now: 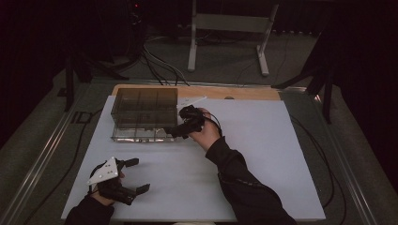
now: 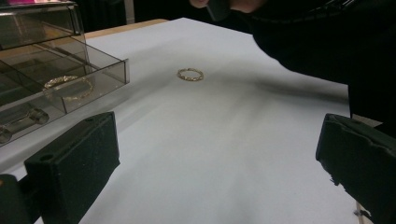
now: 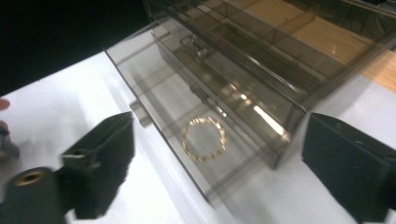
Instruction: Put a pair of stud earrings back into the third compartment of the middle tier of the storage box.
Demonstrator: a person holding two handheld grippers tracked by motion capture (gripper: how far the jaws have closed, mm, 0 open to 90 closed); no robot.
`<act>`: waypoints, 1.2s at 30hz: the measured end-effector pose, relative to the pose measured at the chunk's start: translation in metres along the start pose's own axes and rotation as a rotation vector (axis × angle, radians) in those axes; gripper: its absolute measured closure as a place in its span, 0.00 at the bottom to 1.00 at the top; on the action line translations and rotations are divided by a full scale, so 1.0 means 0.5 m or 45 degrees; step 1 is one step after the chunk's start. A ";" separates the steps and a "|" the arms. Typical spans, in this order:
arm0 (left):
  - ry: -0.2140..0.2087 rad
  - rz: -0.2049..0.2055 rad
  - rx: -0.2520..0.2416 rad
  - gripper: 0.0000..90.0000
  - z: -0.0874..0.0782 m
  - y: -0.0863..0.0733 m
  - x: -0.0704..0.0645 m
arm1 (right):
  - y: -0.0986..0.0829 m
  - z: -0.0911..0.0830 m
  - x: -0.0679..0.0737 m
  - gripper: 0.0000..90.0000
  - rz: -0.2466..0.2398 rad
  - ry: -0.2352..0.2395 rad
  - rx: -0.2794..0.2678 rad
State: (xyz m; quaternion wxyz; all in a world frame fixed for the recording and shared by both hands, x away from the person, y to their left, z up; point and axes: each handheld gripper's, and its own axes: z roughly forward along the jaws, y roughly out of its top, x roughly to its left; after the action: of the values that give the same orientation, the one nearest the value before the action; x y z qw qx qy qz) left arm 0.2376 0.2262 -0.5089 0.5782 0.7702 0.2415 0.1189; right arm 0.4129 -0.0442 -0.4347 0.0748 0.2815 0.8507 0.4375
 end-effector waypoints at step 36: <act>-0.006 0.005 0.013 0.01 0.005 0.002 -0.001 | -0.177 -0.139 -0.067 0.06 0.086 -0.113 -0.006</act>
State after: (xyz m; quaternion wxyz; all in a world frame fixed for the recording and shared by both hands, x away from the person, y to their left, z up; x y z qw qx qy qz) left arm 0.2384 0.2234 -0.5088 0.5747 0.7738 0.2392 0.1169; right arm 0.3783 -0.1518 -0.4663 0.0983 0.3292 0.8354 0.4290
